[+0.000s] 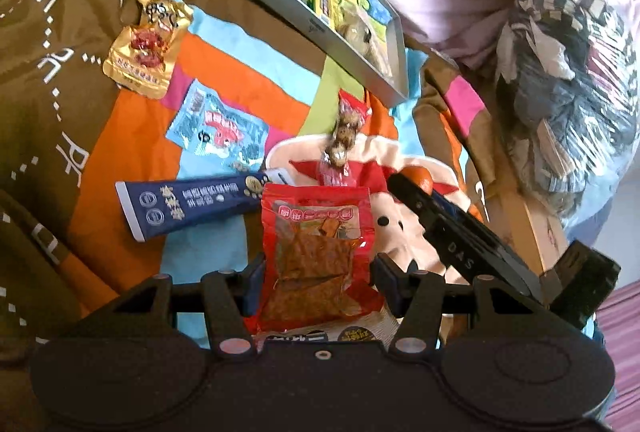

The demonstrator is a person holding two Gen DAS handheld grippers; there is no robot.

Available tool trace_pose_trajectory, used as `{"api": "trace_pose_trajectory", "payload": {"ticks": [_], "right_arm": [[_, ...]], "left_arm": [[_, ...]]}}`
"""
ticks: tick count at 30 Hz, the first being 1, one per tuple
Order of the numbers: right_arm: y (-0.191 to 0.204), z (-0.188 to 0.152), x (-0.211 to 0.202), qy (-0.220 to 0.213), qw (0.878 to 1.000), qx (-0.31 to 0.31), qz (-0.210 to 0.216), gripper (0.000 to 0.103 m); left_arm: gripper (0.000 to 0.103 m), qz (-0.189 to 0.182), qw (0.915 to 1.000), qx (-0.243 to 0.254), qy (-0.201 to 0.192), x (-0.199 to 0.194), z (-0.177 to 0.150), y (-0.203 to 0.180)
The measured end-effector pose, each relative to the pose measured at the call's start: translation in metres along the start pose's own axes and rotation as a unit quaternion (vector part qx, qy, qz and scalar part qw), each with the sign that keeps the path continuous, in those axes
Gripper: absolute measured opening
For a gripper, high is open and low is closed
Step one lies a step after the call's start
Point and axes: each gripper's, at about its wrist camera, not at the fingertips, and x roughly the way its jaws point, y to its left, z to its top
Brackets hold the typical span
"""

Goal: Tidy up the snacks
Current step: 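Lift the red strip pack and orange with both grippers and carry them over the grey tray, then open both grippers to drop the strip pack and orange into the tray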

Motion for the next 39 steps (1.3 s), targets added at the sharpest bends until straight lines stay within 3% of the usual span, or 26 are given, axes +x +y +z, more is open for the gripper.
{"api": "trace_pose_trajectory", "payload": {"ticks": [7, 12, 17, 25, 32, 39], "right_arm": [[0.003, 0.013, -0.004, -0.018, 1.000, -0.016, 0.000, 0.037], [-0.002, 0.032, 0.006, -0.044, 0.998, -0.039, 0.002, 0.037], [-0.018, 0.047, 0.028, -0.082, 0.996, -0.024, -0.001, 0.037], [-0.058, 0.063, 0.068, -0.138, 0.989, 0.004, -0.051, 0.037], [-0.087, 0.065, 0.098, -0.140, 0.986, 0.034, -0.080, 0.037], [-0.099, 0.059, 0.125, -0.121, 0.987, 0.063, -0.081, 0.037]], "left_arm": [[0.057, 0.032, 0.9961, 0.041, -0.072, -0.003, 0.026, -0.023], [0.057, 0.034, 0.9895, 0.051, -0.131, 0.006, 0.055, -0.044], [0.057, 0.046, 0.9797, 0.071, -0.181, 0.030, 0.087, -0.070], [0.057, 0.072, 0.9608, 0.102, -0.248, 0.082, 0.143, -0.099], [0.057, 0.094, 0.9505, 0.110, -0.275, 0.132, 0.179, -0.111], [0.058, 0.123, 0.9480, 0.117, -0.269, 0.175, 0.193, -0.108]]}}
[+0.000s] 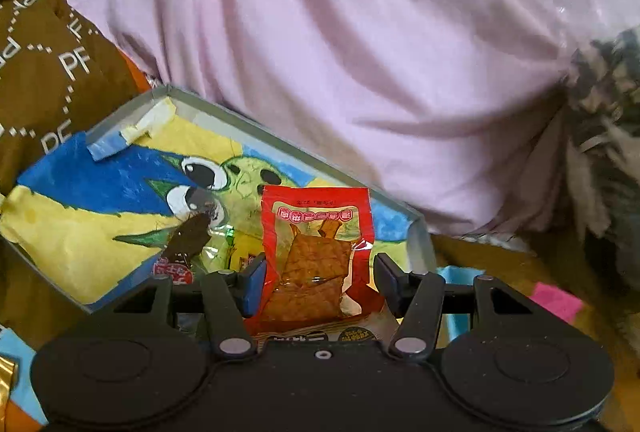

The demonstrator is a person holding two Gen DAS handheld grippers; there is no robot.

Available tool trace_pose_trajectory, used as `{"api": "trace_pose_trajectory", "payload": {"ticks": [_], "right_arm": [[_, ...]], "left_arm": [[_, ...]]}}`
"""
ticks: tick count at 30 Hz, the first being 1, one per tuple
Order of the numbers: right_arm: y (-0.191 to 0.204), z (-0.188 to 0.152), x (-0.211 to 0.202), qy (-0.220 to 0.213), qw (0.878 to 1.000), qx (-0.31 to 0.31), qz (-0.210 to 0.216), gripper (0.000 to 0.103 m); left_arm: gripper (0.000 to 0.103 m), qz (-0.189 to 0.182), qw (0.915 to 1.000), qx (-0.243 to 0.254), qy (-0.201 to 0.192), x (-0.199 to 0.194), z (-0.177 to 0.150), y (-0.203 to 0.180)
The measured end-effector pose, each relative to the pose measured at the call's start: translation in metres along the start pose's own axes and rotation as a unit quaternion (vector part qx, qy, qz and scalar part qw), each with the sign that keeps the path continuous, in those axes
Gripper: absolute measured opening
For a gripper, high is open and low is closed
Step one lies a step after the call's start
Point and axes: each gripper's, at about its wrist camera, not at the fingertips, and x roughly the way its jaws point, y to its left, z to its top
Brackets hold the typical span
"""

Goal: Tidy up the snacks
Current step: 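Open both grippers to drop the strip pack and orange into the tray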

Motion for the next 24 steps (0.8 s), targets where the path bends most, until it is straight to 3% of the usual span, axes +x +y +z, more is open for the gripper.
{"api": "trace_pose_trajectory", "payload": {"ticks": [15, 24], "right_arm": [[-0.001, -0.007, 0.012, 0.020, 1.000, 0.014, 0.004, 0.039], [0.006, -0.006, 0.011, 0.014, 1.000, 0.001, 0.004, 0.056]], "left_arm": [[0.061, 0.029, 0.9995, -0.001, 0.010, 0.019, -0.012, 0.006], [0.073, 0.035, 0.9993, 0.001, 0.008, 0.012, -0.011, 0.007]]}}
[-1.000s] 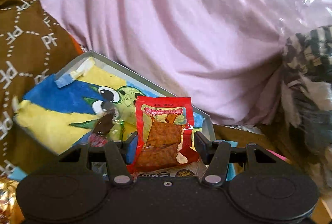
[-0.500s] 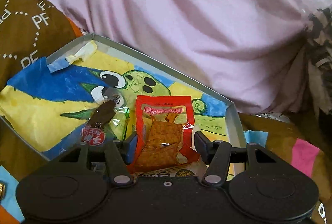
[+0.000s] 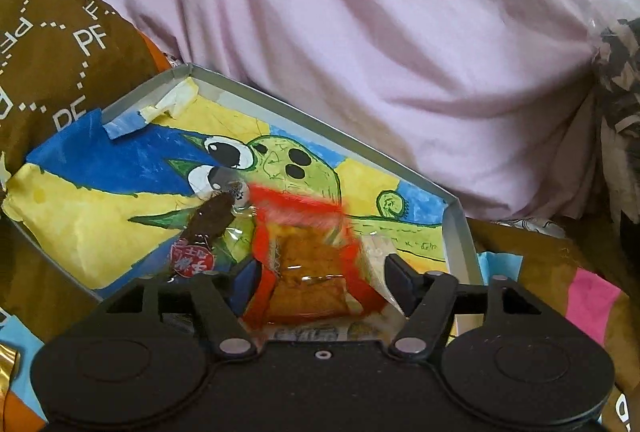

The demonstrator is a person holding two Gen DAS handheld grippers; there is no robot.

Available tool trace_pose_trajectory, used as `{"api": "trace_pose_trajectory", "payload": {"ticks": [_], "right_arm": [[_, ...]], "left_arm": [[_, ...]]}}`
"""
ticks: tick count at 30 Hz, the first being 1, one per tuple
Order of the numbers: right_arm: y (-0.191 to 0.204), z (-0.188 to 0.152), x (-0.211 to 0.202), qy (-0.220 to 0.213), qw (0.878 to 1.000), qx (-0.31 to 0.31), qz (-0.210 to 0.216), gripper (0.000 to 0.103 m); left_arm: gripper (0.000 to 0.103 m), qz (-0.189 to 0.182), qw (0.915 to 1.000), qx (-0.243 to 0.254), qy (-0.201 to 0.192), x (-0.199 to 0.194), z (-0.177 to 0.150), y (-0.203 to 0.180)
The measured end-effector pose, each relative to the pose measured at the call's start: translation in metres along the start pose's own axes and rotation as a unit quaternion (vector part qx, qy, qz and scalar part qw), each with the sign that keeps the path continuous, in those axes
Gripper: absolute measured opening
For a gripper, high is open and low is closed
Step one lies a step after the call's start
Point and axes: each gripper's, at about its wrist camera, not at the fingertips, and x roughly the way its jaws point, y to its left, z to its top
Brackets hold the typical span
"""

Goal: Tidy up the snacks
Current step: 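Open both grippers to drop the strip pack and orange into the tray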

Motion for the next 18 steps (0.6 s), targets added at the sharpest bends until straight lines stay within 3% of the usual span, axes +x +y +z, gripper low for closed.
{"api": "trace_pose_trajectory", "payload": {"ticks": [6, 10, 18], "right_arm": [[0.004, 0.000, -0.002, -0.002, 1.000, -0.007, 0.001, 0.066], [0.007, 0.002, -0.005, -0.011, 1.000, -0.011, -0.005, 0.079], [0.006, 0.005, -0.013, -0.020, 1.000, -0.004, -0.008, 0.087]], "left_arm": [[0.080, 0.001, 1.0000, 0.003, -0.004, -0.006, 0.002, 0.004], [0.086, 0.004, 1.0000, 0.006, -0.005, -0.010, 0.001, 0.007], [0.096, 0.001, 0.9995, 0.025, -0.019, -0.024, 0.003, 0.009]]}}
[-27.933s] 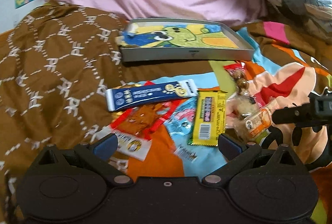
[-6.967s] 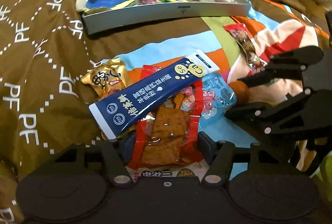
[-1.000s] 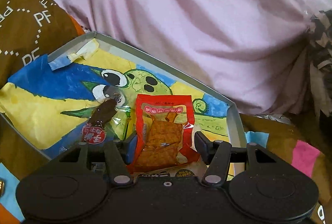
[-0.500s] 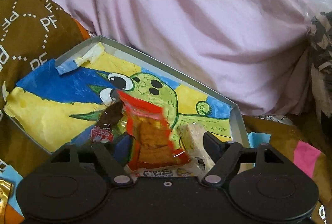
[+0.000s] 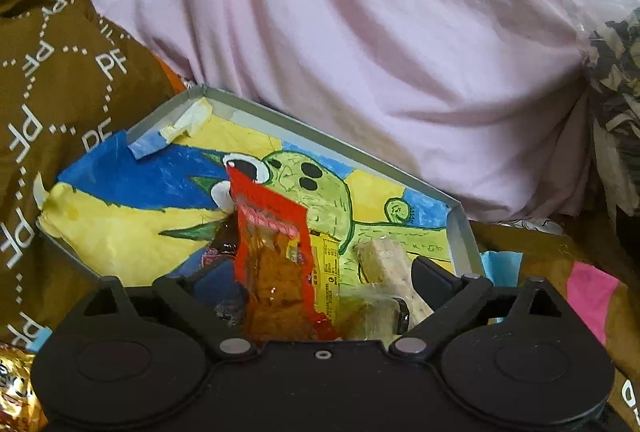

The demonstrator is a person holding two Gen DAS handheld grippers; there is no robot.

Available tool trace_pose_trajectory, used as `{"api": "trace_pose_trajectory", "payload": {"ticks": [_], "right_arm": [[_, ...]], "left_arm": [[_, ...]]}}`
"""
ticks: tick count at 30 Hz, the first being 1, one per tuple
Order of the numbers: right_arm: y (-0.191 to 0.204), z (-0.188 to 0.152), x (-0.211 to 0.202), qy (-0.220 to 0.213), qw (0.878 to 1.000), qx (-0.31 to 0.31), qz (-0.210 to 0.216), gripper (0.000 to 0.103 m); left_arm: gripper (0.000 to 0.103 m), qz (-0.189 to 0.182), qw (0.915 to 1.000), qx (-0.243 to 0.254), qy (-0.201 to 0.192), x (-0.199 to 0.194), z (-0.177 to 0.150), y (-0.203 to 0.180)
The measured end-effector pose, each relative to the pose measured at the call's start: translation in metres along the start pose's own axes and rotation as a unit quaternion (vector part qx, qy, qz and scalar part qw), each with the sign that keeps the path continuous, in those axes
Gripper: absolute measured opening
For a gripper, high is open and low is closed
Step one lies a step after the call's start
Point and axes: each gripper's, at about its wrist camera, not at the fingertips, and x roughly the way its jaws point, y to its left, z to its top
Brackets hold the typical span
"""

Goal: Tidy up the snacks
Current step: 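Open both grippers to drop the strip pack and orange into the tray, then withdraw both grippers from the tray back toward the remaining snacks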

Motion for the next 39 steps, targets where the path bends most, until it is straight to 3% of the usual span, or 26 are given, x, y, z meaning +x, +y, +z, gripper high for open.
{"api": "trace_pose_trajectory", "payload": {"ticks": [13, 28, 39], "right_arm": [[0.007, 0.011, -0.040, -0.042, 0.999, 0.001, -0.007, 0.102], [0.027, 0.010, -0.119, -0.068, 0.998, -0.005, 0.013, 0.103], [0.053, -0.009, -0.165, -0.044, 0.998, -0.020, 0.031, 0.103]], "left_arm": [[0.102, -0.018, 0.9978, 0.053, -0.037, -0.053, 0.004, -0.008], [0.102, -0.005, 0.9951, 0.089, -0.042, -0.140, -0.009, 0.020], [0.102, 0.006, 0.9929, 0.116, -0.025, -0.193, -0.024, 0.048]]}}
